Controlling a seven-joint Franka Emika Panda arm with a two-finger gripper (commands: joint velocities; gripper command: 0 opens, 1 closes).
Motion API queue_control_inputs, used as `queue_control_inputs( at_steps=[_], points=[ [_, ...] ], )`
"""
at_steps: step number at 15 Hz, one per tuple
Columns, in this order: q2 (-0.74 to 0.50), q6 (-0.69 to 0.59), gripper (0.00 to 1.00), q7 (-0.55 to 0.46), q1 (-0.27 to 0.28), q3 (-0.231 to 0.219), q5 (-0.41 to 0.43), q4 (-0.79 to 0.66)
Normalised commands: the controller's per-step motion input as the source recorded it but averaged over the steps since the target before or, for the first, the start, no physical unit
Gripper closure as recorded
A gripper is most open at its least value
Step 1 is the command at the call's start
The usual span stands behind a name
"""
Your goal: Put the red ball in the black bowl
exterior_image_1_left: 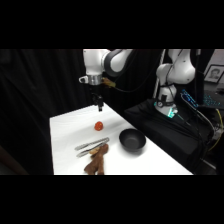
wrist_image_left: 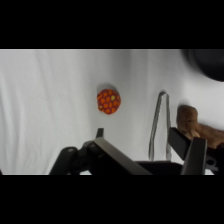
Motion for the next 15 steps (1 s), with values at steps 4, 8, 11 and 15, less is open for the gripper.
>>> queue_control_inputs(
  at_steps=[4,8,11,15],
  points=[
    [0.23,0.16,0.00,-0.22,-0.096,-0.021,0.186,0.19],
    [0.30,0.17,0.00,-0.13,-0.071,0.013,0.149,0.23],
    [0.32,0.15,0.00,-0.09,-0.082,0.043,0.136,0.24],
    [0.31,0.11,0.00,-0.12,-0.124,0.096,0.183,0.24]
  ],
)
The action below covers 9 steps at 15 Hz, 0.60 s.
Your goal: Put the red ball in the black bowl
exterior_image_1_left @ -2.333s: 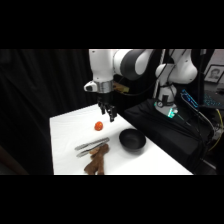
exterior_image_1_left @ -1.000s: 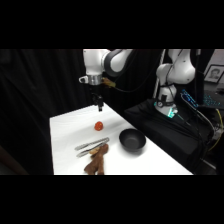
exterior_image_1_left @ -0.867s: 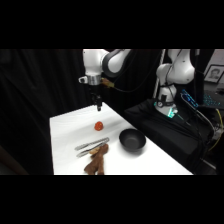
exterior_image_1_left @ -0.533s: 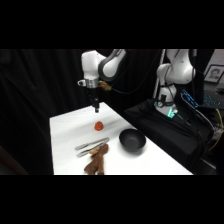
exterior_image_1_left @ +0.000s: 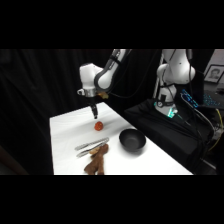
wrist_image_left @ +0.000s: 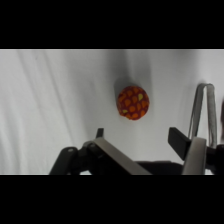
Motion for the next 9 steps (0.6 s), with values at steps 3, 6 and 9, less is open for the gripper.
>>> queue_control_inputs(
  at_steps=[3,6,9],
  points=[
    [0.26,0.08,0.00,-0.11,-0.125,0.122,0.161,0.23],
    [0.21,0.07,0.00,-0.12,-0.130,0.126,0.152,0.20],
    [0.16,0.07,0.00,-0.11,-0.124,0.118,0.139,0.16]
  ],
)
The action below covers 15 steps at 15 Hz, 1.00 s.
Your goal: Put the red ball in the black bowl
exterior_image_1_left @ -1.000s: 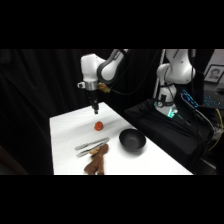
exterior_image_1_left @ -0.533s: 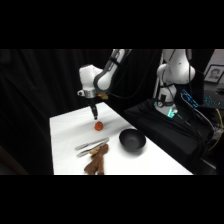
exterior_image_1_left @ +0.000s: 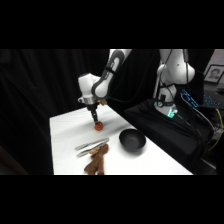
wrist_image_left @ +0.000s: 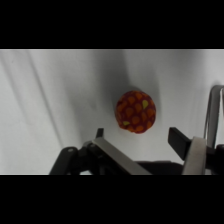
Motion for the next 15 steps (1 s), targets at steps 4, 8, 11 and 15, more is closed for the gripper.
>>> queue_control_inputs(
  at_steps=[4,8,11,15],
  points=[
    [0.12,0.07,0.00,-0.11,-0.112,0.110,0.125,0.11],
    [0.10,0.07,0.00,-0.11,-0.101,0.109,0.139,0.10],
    [0.09,0.07,0.00,-0.10,-0.095,0.094,0.129,0.09],
    [0.07,0.08,0.27,-0.10,-0.099,0.093,0.124,0.09]
  ],
)
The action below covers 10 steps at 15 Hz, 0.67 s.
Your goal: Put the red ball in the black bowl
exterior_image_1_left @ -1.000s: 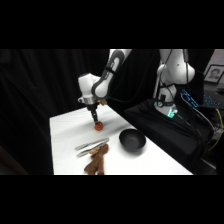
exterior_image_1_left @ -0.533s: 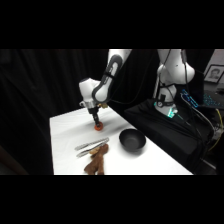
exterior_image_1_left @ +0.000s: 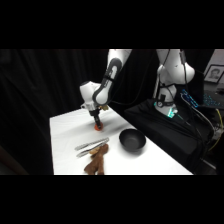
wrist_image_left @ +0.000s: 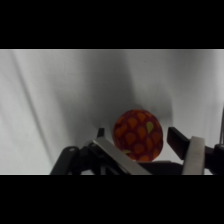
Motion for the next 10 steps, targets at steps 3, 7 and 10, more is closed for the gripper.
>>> queue_control_inputs(
  at_steps=[3,7,10],
  points=[
    [0.05,0.10,0.53,-0.11,-0.107,0.102,0.135,0.09],
    [0.04,0.09,0.85,-0.10,-0.092,0.085,0.112,0.08],
    [0.01,0.10,0.98,-0.02,-0.017,0.011,0.013,0.04]
  ],
)
